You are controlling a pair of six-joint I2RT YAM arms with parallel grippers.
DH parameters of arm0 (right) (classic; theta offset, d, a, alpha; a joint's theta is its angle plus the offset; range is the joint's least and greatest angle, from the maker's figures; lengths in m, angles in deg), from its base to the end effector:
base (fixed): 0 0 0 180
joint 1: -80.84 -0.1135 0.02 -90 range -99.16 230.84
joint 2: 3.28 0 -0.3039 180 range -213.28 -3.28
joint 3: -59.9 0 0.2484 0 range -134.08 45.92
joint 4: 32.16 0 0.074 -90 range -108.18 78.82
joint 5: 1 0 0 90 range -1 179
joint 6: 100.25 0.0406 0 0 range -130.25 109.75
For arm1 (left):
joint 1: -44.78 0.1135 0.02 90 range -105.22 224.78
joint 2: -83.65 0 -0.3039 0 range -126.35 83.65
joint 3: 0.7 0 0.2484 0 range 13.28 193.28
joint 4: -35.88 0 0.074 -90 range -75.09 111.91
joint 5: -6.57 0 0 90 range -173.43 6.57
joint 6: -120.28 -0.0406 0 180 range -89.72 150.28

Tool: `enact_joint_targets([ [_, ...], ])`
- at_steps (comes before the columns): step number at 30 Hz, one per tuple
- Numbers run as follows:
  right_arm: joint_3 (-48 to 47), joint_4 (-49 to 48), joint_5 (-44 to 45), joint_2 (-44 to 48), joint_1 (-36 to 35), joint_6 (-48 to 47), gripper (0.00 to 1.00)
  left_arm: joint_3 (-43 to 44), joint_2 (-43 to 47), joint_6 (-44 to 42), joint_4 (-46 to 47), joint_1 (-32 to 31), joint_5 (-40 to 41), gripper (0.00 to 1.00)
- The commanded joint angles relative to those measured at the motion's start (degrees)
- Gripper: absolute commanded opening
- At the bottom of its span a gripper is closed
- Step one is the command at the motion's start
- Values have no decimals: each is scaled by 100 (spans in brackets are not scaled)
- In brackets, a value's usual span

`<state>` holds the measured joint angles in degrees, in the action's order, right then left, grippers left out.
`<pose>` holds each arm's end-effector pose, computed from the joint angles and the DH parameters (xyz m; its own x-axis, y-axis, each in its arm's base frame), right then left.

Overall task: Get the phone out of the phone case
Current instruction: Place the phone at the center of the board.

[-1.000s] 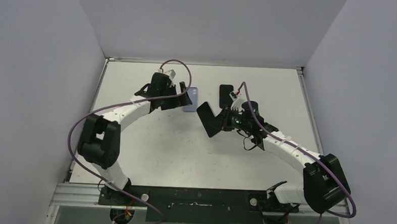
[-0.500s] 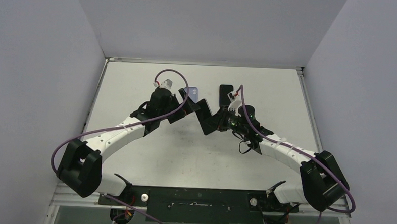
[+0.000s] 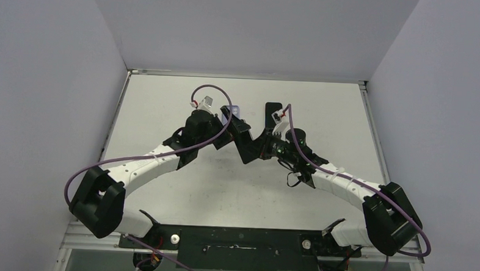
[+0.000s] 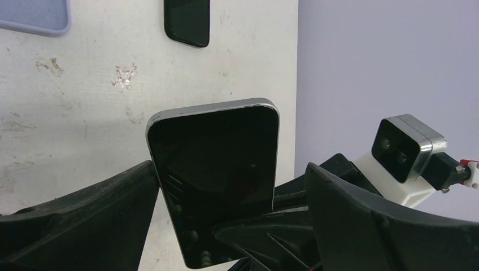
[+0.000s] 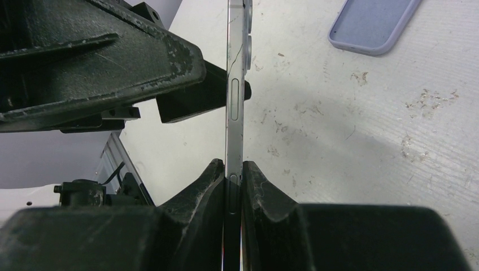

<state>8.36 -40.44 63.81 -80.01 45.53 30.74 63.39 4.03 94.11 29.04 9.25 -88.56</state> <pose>0.2193 0.1765 0.2714 -0.7402 0.2031 -0.6410 -0.4899 0.4900 0.7210 0.2505 -0.1833 0.3024 -0.7165 -0.5868 -0.3773 0.0070 0.5348 -0.8450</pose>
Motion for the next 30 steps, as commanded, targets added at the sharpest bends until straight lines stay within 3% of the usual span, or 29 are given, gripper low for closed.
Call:
enact_joint_targets([
  [1,-21,-611,47,143,-78,-111,0,149,-130,113,229,-145,-12,96],
  [6,-45,-567,119,108,-175,-216,0,218,-241,34,-56,-338,334,89],
  [13,-29,-430,298,130,-298,-371,0,176,-278,-57,-120,-480,690,68],
  [17,60,-376,390,171,-301,-411,3,181,-192,-297,-211,-479,838,30],
  [18,76,-364,410,173,-300,-420,6,198,-179,-372,-253,-481,883,20],
  [21,119,-300,459,237,-294,-452,21,309,-185,-762,-541,-466,1070,4],
  [30,290,558,905,632,-28,-614,72,1004,-807,-2535,-2072,-324,1404,0],
])
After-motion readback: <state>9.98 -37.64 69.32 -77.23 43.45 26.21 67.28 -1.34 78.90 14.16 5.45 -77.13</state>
